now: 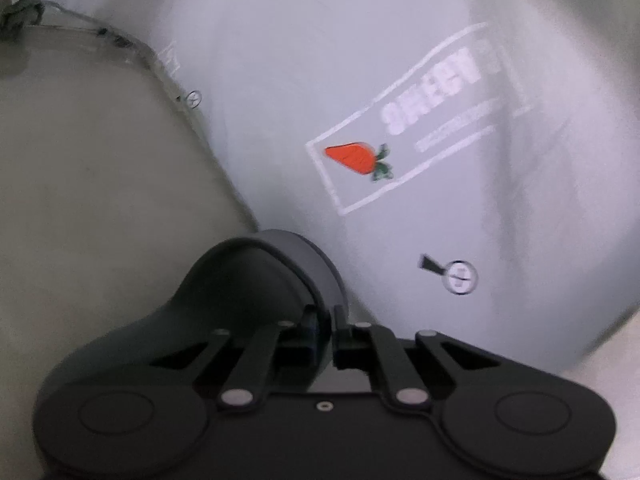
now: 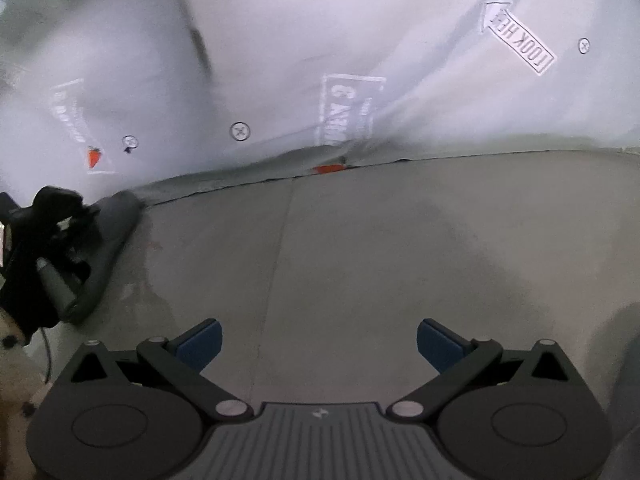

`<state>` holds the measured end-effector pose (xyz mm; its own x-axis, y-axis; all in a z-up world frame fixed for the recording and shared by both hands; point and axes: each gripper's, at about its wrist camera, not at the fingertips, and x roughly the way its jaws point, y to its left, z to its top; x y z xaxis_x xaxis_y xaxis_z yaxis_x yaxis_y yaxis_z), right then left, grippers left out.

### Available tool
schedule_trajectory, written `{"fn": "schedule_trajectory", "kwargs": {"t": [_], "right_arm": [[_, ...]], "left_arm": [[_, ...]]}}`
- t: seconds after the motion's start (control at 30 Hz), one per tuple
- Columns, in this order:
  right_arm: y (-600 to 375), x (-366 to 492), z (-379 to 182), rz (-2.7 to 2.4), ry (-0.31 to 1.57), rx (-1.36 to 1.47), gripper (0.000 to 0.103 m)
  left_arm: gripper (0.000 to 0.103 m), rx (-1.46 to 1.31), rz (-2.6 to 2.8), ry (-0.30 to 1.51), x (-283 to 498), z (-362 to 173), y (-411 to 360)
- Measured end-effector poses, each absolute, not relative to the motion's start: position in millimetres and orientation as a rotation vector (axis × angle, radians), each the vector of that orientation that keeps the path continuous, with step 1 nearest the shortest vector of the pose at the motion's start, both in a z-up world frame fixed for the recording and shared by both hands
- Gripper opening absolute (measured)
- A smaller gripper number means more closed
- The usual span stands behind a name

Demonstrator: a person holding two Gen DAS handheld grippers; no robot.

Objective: Organize scattered shoes

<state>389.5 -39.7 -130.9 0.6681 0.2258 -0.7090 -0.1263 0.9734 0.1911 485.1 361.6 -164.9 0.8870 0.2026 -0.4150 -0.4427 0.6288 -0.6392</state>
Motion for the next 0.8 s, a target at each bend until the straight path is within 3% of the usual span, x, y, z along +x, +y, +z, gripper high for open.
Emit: {"fn": "schedule_trajectory", "kwargs": {"t": [0.2, 0.47, 0.8], "right_arm": [[-72.7, 365.1, -97.5, 0.143, 0.721, 0.168, 0.103], [-169.3, 305.2, -66.4, 0.039, 0.6, 0.265, 0.103], [-341.1, 211.0, -69.8, -0.049, 0.516, 0.313, 0.103]], "left_arm": [[0.007, -0.735, 0.219, 0.252, 450.3, -99.1, 312.2], [0.009, -0.653, -0.062, 0.255, 381.3, -18.7, 160.5], [0.009, -0.565, -0.291, 0.382, 280.2, -8.5, -62.1]]}}
